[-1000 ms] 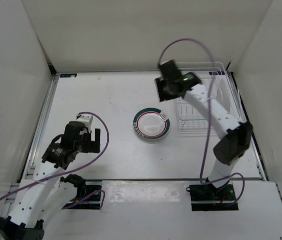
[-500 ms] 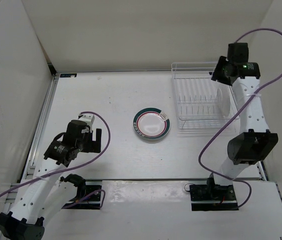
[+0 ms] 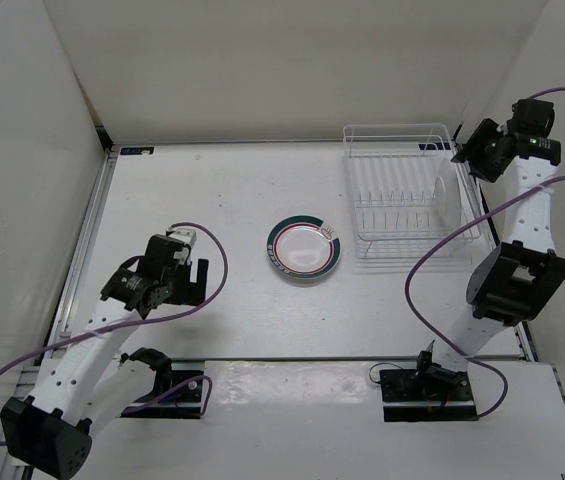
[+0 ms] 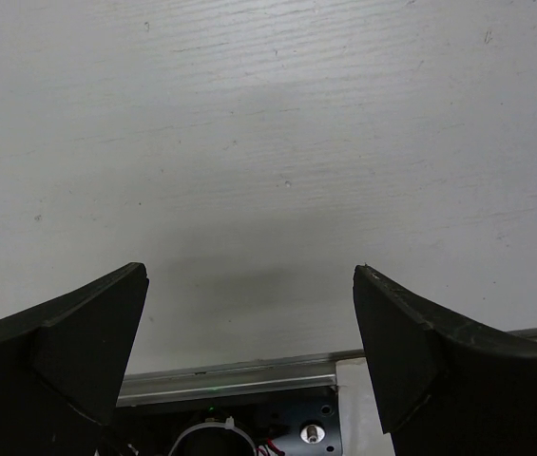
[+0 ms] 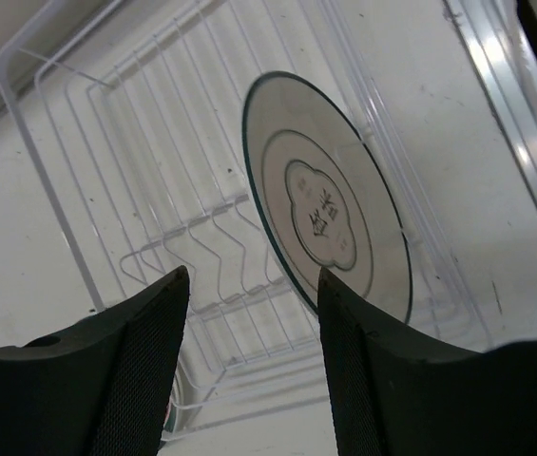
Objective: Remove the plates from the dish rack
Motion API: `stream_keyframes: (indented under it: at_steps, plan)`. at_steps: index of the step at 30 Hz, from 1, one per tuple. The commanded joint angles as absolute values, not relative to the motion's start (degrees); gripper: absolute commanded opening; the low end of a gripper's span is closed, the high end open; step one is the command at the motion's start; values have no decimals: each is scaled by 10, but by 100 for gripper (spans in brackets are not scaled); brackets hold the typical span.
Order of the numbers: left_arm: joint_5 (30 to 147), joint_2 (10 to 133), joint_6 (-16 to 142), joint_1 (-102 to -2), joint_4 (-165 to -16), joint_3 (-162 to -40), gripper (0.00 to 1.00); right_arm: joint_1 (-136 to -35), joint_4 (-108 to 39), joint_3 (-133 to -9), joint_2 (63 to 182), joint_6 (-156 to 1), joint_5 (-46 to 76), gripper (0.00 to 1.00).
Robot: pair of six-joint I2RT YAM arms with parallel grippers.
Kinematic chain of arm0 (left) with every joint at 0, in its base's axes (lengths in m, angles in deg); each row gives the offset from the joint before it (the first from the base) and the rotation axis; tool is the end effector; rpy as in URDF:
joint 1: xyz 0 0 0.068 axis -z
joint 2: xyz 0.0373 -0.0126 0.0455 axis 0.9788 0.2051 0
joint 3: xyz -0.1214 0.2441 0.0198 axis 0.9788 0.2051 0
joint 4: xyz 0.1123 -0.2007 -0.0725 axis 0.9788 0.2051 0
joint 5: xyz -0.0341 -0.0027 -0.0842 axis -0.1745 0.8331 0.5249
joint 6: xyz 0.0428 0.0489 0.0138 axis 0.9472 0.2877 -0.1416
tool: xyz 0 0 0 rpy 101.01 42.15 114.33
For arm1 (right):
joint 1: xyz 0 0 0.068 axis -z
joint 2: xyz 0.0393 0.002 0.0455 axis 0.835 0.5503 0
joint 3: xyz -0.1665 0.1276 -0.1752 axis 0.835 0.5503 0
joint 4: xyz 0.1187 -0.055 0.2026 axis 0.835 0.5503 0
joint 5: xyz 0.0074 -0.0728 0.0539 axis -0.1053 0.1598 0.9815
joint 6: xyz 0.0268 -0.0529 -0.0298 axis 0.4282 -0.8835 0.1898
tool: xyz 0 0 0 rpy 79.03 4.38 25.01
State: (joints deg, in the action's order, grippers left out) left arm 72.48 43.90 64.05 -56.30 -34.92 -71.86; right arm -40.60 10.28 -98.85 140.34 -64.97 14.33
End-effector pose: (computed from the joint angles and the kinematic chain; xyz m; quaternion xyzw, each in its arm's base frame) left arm 0.1297 -0.0442 0.2417 0.0754 0.9580 -0.0111 0.2764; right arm 0.3611 -0.0969 0.3706 0.2499 0.8726 0.0663 0.4144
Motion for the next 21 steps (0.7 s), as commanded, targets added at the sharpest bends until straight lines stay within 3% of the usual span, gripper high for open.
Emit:
stream_keyframes:
  at_steps: [1, 12, 14, 21]
  plan:
    - [728, 440, 636, -562, -348, -737, 100, -391, 60, -1004, 1432, -645, 241, 60]
    - [722, 469, 640, -562, -348, -740, 100, -376, 106, -1056, 1495, -691, 273, 48]
    - [723, 474, 640, -562, -347, -742, 100, -376, 111, -1056, 1497, -692, 275, 41]
    - [720, 470, 640, -562, -348, -741, 100, -377, 105, -1026, 1490, -689, 284, 29]
